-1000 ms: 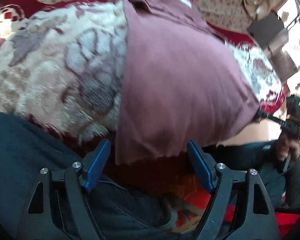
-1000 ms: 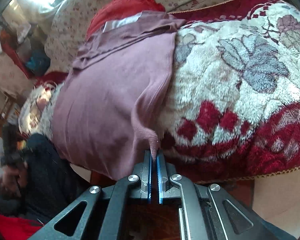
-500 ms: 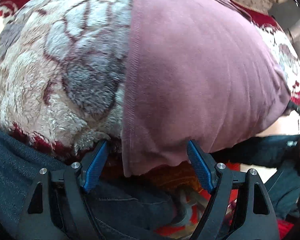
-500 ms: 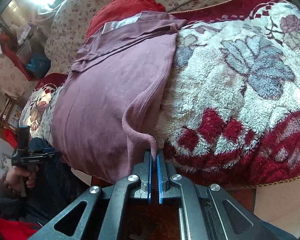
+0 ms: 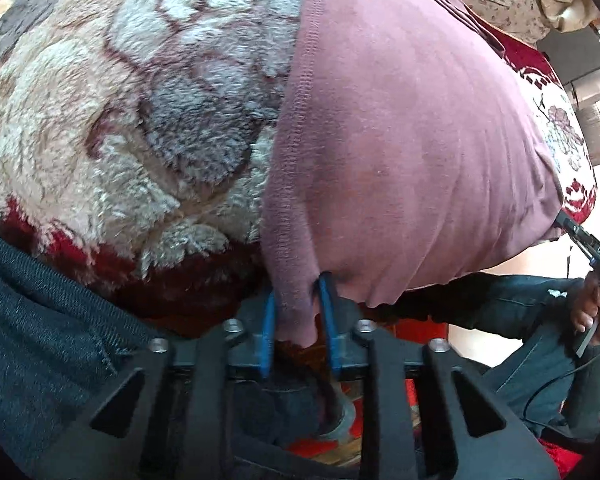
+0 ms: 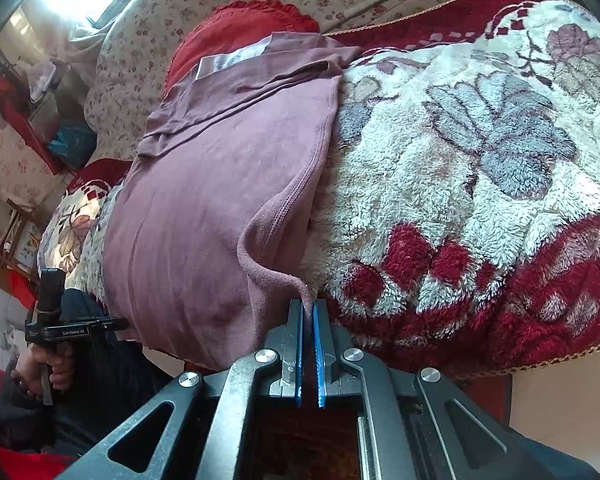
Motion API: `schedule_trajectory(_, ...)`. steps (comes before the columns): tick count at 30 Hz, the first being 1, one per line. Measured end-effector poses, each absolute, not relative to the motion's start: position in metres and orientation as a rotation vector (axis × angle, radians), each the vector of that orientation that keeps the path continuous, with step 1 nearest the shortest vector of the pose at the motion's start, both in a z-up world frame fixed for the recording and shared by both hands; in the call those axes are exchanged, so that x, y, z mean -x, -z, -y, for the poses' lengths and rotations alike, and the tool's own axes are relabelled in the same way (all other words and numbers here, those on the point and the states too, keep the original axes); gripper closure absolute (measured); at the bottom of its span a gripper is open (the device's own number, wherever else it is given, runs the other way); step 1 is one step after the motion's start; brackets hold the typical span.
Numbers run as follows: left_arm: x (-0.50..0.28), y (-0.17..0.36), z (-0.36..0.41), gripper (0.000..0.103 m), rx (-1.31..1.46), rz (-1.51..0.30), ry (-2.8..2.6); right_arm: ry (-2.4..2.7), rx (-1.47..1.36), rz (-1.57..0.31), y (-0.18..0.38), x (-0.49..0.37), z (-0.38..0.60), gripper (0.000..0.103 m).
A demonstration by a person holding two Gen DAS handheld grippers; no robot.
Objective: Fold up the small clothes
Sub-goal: 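Grasp the hem with the left gripper while the right gripper holds it, then lift the hem with both grippers and fold it toward the collar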
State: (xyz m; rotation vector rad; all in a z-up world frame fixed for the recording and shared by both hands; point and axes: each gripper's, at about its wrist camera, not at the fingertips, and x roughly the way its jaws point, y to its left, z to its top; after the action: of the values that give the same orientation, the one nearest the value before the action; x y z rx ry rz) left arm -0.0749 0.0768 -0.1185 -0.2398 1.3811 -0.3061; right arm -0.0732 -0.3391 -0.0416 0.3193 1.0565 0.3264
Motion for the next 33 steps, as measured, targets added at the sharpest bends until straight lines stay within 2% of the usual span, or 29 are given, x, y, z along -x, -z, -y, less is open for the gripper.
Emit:
schedule_trajectory(1, 0.077, 0.116, -0.080, 0.097, 0.250, -1.375, 0.316, -0.328, -0.316, -1.057, 0.041, 0.073, 0.338, 0.099)
schedule_trajectory(6, 0.098, 0.088, -0.080, 0.098, 0.237, -1.305, 0.461, -0.382, -0.338, -1.040, 0.028, 0.082, 0.337, 0.099)
schedule_trajectory(11, 0.100, 0.041, -0.106, 0.098, 0.408, -1.097, 0.617, -0.481, -0.469, -0.899, -0.012, 0.095, 0.359, 0.099)
schedule_trajectory(17, 0.053, -0.009, -0.142, 0.099, 0.575, -0.899, 0.584, -0.490, -0.622, -0.713, -0.051, 0.080, 0.396, 0.102)
schedule_trajectory(21, 0.032, -0.018, -0.123, 0.099, 0.546, -0.895, 0.567, -0.383, -0.531, -0.746, -0.065, 0.055, 0.388, 0.102)
schedule_trajectory(23, 0.034, -0.014, -0.109, 0.098, 0.522, -0.900, 0.584, -0.303, -0.462, -0.820, -0.056, 0.049, 0.378, 0.097)
schedule_trajectory(26, 0.040, -0.011, -0.096, 0.098, 0.518, -0.910, 0.588, -0.265, -0.448, -0.957, -0.014, 0.051, 0.361, 0.071)
schedule_trajectory(30, 0.035, -0.003, -0.087, 0.099, 0.539, -0.927, 0.584, -0.244, -0.463, -1.092, 0.050, 0.069, 0.343, 0.070)
schedule_trajectory(33, 0.030, 0.007, -0.091, 0.099, 0.571, -0.955, 0.580, -0.246, -0.455, -1.100, 0.071, 0.077, 0.339, 0.070)
